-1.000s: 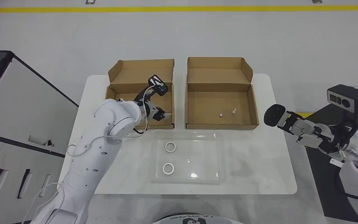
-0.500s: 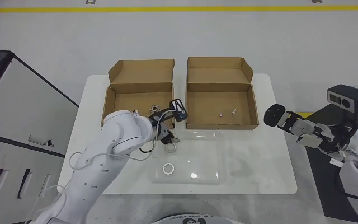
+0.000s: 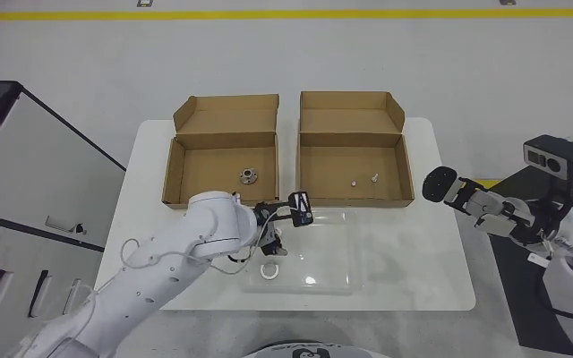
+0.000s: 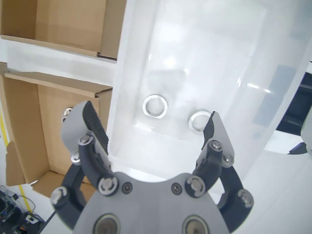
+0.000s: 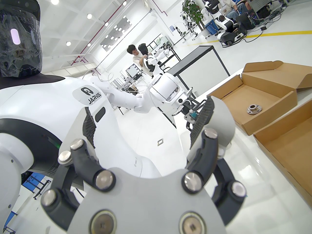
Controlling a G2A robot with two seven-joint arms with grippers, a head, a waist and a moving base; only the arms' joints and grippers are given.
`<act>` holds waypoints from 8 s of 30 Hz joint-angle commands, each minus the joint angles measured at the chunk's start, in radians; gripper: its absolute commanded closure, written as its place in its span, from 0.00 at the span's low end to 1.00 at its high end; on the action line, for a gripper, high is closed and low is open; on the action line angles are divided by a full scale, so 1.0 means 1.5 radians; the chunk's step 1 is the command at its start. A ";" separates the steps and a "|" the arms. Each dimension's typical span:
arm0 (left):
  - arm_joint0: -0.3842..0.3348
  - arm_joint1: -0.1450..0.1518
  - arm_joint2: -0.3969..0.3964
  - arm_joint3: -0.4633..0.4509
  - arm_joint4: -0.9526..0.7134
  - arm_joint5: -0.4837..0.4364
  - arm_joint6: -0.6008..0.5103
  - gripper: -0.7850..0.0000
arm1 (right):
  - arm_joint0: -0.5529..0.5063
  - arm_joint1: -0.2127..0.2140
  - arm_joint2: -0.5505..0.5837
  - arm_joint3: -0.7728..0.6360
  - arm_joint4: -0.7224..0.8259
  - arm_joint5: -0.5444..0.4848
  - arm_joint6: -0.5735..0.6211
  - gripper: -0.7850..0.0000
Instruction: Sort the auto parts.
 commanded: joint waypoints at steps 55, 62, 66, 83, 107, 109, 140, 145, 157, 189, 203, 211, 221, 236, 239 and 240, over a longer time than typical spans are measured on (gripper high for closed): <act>-0.079 0.078 0.139 0.023 -0.067 -0.024 0.031 0.35 | 0.000 0.000 0.000 0.000 0.000 0.000 0.000 0.00; -0.092 0.074 0.169 0.040 -0.076 -0.018 0.019 0.42 | 0.000 0.000 0.000 0.000 0.000 0.000 0.000 0.00; -0.104 0.072 0.187 0.052 -0.084 -0.015 0.016 0.45 | 0.000 0.000 0.000 0.000 0.000 0.000 0.000 0.00; -0.140 0.059 0.240 0.093 -0.063 -0.029 0.029 0.51 | 0.000 0.000 0.000 0.000 0.000 0.000 0.000 0.00; -0.149 0.054 0.270 0.121 -0.055 -0.040 0.041 0.63 | 0.000 0.000 0.000 0.000 0.000 0.000 0.000 0.00; -0.149 0.052 0.270 0.124 -0.051 -0.042 0.044 0.63 | 0.000 0.000 0.000 0.000 0.000 0.000 0.000 0.00; -0.146 0.040 0.267 0.148 -0.023 -0.046 0.060 0.70 | 0.000 0.000 0.000 0.000 0.000 0.000 0.000 0.00; -0.143 0.037 0.269 0.152 -0.022 -0.050 0.059 0.69 | 0.000 0.000 0.000 0.000 0.000 0.000 0.000 0.00; -0.141 0.035 0.254 0.144 -0.026 -0.041 0.062 1.00 | 0.000 0.000 0.000 0.000 0.000 0.000 0.000 0.00; -0.118 0.078 -0.010 -0.048 -0.067 0.071 0.233 1.00 | 0.000 0.000 0.000 0.000 0.000 0.000 0.000 0.00; 0.036 0.127 -0.222 -0.074 -0.041 -0.009 0.334 1.00 | 0.000 0.000 0.000 0.000 0.000 0.000 0.000 0.00; 0.123 0.144 -0.361 -0.071 -0.118 -0.042 0.424 1.00 | 0.000 0.000 0.000 0.000 0.000 0.000 0.000 0.00; 0.236 0.142 -0.448 -0.028 -0.313 -0.117 0.625 1.00 | 0.000 0.000 0.000 0.000 0.000 0.000 0.000 0.00; 0.281 0.118 -0.407 -0.011 -0.489 -0.173 0.813 1.00 | 0.000 0.000 0.000 0.000 0.000 0.000 0.000 0.00; 0.280 0.113 -0.396 -0.010 -0.539 -0.196 0.833 1.00 | 0.000 0.000 0.000 0.000 0.000 0.000 0.000 0.00; 0.279 0.112 -0.393 -0.010 -0.554 -0.205 0.838 1.00 | 0.000 0.000 0.000 0.000 0.000 0.000 0.000 0.00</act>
